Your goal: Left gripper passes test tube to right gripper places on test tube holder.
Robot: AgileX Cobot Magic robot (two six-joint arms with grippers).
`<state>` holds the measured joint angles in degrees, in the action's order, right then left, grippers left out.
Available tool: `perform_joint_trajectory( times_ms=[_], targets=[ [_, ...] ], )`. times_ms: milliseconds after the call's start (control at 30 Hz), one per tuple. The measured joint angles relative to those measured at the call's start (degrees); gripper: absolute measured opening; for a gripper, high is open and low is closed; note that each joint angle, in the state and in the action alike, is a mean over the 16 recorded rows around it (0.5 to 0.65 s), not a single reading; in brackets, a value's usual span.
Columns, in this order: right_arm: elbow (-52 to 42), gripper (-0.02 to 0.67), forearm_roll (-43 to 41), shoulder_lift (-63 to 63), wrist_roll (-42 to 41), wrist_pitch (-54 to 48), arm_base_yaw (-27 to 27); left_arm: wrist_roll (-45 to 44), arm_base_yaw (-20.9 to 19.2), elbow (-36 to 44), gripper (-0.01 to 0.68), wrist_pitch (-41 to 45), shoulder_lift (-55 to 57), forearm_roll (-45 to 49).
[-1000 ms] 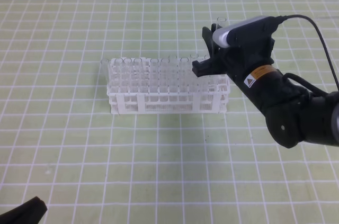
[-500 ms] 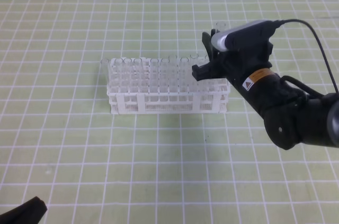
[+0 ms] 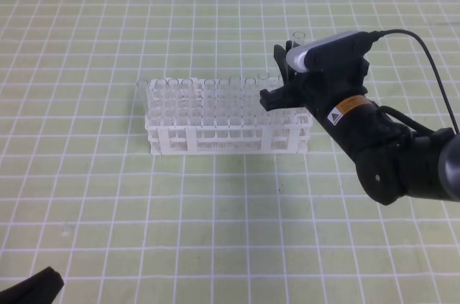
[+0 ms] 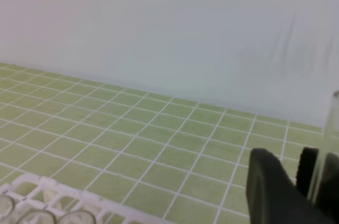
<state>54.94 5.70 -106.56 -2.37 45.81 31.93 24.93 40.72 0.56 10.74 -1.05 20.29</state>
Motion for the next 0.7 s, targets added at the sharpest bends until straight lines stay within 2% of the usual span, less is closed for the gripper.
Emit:
perform_joint_trajectory(
  times_ms=[700],
  targets=[
    [0.0,0.008,-0.05,0.03,-0.09,0.44,0.0,0.0,0.0,0.13,0.0,-0.09,-0.06,0.01]
  ],
)
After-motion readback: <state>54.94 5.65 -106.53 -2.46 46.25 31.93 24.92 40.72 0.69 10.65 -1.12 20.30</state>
